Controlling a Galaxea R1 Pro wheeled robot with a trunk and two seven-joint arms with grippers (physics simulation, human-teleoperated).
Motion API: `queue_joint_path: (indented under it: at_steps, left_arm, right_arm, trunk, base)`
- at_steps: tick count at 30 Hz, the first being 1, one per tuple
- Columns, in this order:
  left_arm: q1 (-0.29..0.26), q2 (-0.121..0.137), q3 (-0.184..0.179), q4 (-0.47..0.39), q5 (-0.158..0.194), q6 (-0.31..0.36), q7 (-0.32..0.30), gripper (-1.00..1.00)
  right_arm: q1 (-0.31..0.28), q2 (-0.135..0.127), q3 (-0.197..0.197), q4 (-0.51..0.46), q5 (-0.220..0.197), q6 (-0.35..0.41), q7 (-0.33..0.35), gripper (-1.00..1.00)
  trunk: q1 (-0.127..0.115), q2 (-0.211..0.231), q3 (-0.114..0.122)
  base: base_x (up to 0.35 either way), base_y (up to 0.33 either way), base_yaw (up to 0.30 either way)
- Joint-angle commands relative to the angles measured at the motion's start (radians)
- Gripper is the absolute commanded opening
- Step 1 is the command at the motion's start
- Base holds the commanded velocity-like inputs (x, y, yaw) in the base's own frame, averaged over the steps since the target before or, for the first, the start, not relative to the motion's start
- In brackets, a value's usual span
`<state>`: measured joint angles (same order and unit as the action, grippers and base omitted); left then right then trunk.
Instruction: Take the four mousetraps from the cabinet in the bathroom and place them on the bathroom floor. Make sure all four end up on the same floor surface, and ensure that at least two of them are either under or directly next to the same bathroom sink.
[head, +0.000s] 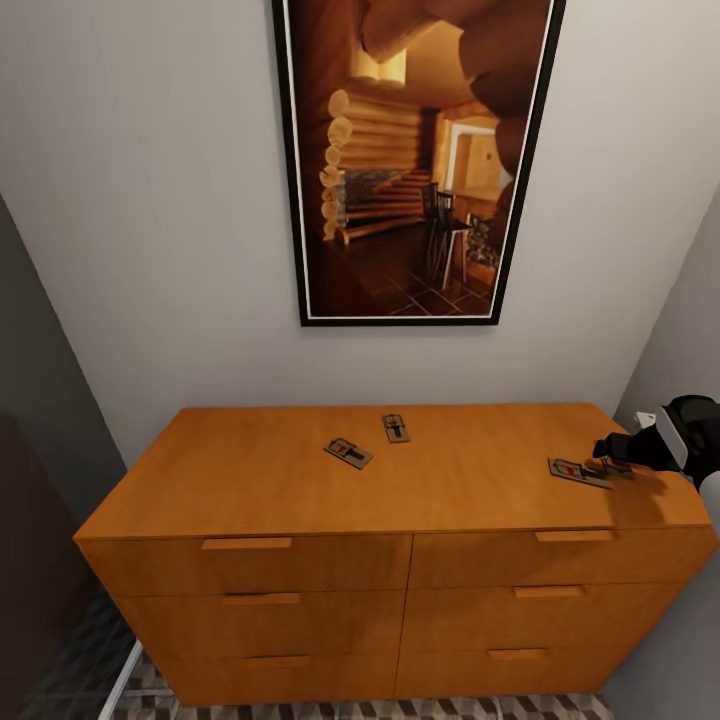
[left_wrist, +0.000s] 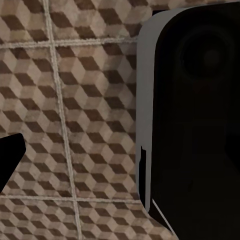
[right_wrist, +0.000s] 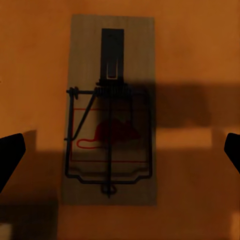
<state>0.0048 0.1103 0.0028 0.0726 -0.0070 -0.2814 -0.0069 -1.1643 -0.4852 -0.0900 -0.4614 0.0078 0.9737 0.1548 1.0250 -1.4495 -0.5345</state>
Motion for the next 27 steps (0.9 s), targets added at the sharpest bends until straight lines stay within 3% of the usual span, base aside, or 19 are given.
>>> queue_joint_path:
  at_steps: [1, 27]
  left_arm:
    - [-0.001, 0.0, 0.0, 0.002, -0.001, -0.005, -0.001, 1.0]
    - [-0.001, 0.007, 0.0, 0.002, -0.001, -0.006, -0.001, 1.0]
  right_arm:
    - [0.0, 0.0, -0.004, -0.001, 0.001, 0.004, 0.003, 1.0]
    - [0.0, 0.004, -0.004, 0.001, 0.001, 0.003, 0.003, 1.0]
  trunk:
    - [0.0, 0.0, -0.001]
    - [0.0, 0.0, -0.023]
  base:
    - [0.0, 0.0, 0.0]
    - [0.0, 0.0, 0.0]
